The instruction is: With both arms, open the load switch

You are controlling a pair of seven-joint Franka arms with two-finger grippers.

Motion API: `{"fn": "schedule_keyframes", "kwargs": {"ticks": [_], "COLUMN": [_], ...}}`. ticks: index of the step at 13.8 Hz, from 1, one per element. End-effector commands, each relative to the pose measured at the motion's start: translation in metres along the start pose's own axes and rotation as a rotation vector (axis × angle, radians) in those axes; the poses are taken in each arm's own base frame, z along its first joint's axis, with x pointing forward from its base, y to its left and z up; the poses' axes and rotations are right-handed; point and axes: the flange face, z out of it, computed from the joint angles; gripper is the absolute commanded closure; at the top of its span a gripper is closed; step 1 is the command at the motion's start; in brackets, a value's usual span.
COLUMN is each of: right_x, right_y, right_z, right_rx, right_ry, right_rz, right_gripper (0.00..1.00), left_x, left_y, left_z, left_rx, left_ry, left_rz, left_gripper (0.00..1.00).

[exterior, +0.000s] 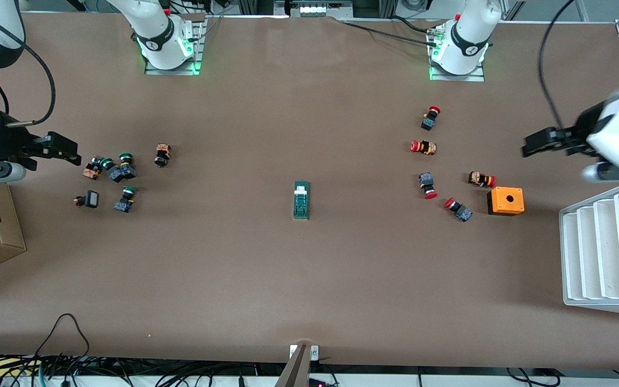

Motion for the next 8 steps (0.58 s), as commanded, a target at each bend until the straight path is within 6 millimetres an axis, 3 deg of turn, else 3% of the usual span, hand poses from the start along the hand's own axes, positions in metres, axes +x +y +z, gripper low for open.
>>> {"fn": "schedule_keyframes", "kwargs": {"ticks": [1,3,4,8], "right_x": [0.003,0.003,0.003,0.003], "right_y": [0.001,0.002,0.003,0.004], "right_z": [-0.005,-0.005,-0.005,-0.005], "right_rx": [-0.010,-0.010,-0.012,-0.012], "right_ry": [0.009,0.009,0.009,0.009], "right_rz": [-0.017,-0.039,-0.049,-0.047], "right_gripper": [0.01,0.01,0.01,0.01], "left_x": [-0.016,-0.017,-0.015,-0.013], "left_y": [-0.011,-0.023,-0.038,-0.046], "left_z": [-0.008,-0.012,-0.014,-0.016], "left_rx": [0.028,0.037,0.034,0.083], "left_ry": [-0.006,0.003,0.010,0.019], "left_rz": [0.022,0.051,0.055,0.115], "left_gripper": [0.01,0.01,0.01,0.01]}}
